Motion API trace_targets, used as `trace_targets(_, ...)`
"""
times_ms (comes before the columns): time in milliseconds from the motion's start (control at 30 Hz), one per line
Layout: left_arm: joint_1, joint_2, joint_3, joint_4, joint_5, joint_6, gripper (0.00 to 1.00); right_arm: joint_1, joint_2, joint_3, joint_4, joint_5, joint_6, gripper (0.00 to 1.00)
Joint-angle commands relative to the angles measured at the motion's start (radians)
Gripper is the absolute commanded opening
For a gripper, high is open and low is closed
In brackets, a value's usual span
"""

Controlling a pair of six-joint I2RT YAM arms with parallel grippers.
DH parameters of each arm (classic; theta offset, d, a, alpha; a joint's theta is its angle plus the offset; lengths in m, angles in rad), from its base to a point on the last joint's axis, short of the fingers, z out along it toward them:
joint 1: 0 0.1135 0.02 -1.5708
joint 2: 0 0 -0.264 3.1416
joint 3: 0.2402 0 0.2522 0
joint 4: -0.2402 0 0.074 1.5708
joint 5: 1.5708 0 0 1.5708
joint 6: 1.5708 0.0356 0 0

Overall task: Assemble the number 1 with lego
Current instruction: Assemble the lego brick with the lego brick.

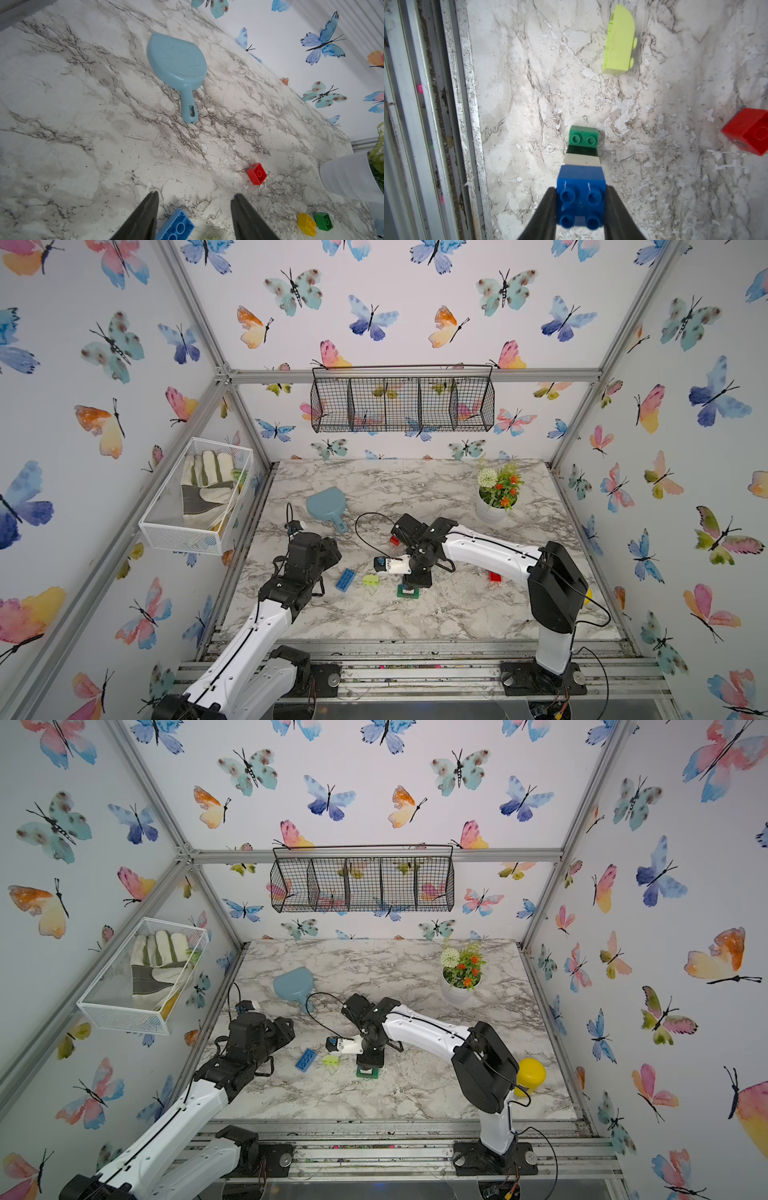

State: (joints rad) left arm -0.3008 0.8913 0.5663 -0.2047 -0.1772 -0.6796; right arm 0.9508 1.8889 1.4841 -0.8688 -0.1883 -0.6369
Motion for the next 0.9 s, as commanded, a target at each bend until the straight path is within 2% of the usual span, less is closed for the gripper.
trace_targets(0,0.007,0.0,-0.006,0.013,0.015,0.015,0.61,0.008,0.02,-0.002,-0.023,0.001,0.008,0.02)
trace_targets(267,0.01,-0.001,-0.008,0.013,0.015,0.017,0.61,0.008,0.017,-0.007,-0.021,0.04,0.026,0.02)
trace_targets(467,0.012,0.007,-0.004,0.017,0.022,0.017,0.61,0.008,-0.03,0.009,0.005,-0.015,0.025,0.02)
trace_targets(867,0.014,0.011,-0.003,0.017,0.027,0.018,0.61,0.006,-0.021,-0.014,0.001,0.011,0.026,0.02)
